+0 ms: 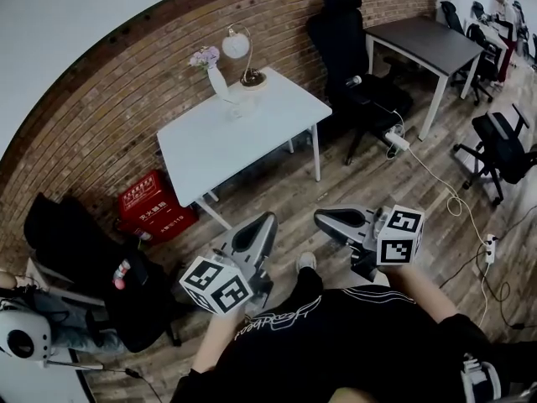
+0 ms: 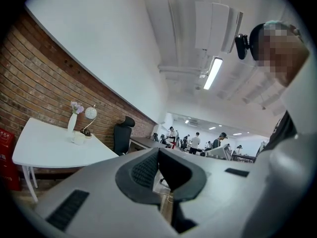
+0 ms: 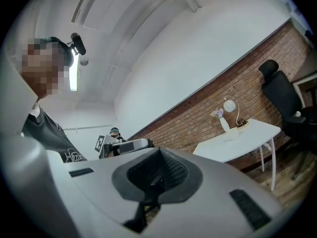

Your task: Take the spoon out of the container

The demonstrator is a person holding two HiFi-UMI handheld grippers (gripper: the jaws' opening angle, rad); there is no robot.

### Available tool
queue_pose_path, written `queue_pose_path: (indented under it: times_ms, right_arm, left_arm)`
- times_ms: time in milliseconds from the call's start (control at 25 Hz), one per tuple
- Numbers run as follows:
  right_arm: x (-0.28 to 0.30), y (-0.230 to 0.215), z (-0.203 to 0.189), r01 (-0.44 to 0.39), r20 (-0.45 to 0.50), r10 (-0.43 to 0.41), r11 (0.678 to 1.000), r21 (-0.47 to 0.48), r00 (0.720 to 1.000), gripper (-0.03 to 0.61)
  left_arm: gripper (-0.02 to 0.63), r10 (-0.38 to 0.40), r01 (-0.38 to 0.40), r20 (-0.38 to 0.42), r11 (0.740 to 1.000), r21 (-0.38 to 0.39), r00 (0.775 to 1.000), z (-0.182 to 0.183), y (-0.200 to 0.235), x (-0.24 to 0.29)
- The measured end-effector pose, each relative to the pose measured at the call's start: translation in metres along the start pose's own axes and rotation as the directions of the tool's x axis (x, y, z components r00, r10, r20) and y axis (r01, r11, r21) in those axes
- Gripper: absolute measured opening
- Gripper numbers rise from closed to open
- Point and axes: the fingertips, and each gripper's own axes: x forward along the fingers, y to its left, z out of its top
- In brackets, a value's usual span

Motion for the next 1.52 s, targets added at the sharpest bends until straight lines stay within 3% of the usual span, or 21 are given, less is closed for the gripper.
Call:
queue_pose_path:
  times_ms: [320,960,1200,1520]
  right_arm:
    - [0.047,-0.072,0.017,0.012,-0.016,-0.012,1.000,0.014,1.000,-0.003]
    - [0.197,-0.299,0.105,0.103,-0.019,-0.102,0.993,0.065,0.995,-0.003]
    - [0.225,-0.350,0.115,0.143,-0.038,-0.140,0.988,0.064,0.989,-0.003]
    - [0.255,-0.392,0.107,0.108,-0.068,-0.102,0.989,0.104,0.992,-0.003]
  left_arm:
    - [0.006,0.001,-0.001,-0.008,1.000,-0.030,1.000,0.012,0.075,0.045]
    - [0.006,-0.029,0.027,-0.037,0.998,-0.059,0.999,0.097,0.313,0.198]
    - [0.008,-0.073,0.070,-0.041,0.995,-0.068,0.997,0.103,0.365,0.237]
    - [0.008,-0.008,0.001,-0.070,0.994,-0.105,0.998,0.092,0.419,0.253]
